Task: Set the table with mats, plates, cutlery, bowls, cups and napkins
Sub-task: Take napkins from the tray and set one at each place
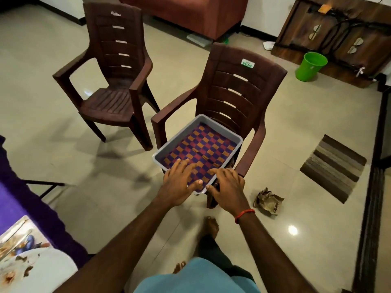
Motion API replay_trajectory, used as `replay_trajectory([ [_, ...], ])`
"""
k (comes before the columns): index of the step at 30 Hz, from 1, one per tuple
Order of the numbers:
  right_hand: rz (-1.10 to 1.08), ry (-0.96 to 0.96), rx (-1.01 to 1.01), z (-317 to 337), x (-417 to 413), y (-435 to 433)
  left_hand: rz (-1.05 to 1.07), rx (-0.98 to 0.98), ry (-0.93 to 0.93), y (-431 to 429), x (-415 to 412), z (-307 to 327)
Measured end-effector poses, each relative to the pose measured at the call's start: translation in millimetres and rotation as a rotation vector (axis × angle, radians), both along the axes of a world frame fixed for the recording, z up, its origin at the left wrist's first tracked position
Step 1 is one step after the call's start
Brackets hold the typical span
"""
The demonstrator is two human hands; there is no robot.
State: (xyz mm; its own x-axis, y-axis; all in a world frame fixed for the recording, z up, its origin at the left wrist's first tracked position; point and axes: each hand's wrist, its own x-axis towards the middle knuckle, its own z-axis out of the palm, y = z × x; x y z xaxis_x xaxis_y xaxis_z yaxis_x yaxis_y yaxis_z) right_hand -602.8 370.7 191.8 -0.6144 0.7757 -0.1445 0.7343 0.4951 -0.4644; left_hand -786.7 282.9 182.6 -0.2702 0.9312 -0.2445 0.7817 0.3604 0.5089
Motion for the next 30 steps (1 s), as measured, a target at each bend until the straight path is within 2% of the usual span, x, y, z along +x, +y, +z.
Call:
replay_trajectory([
  [8, -0.013, 0.010, -0.141, -37, -26, 83, -0.033, -0.147, 0.081, 74, -24, -31],
  [17, -0.044, -0.006, -0.311, -101, -53, 135, -0.001, -0.276, 0.046, 126, -41, -84],
  [24, -0.113, -0.009, -0.387, -175, -82, 166, -0.016, -0.324, -0.001, 170, -67, -154],
  [30, -0.195, -0.085, -0.408, -251, -111, 190, -0.036, -0.313, -0.022, 206, -92, -232],
])
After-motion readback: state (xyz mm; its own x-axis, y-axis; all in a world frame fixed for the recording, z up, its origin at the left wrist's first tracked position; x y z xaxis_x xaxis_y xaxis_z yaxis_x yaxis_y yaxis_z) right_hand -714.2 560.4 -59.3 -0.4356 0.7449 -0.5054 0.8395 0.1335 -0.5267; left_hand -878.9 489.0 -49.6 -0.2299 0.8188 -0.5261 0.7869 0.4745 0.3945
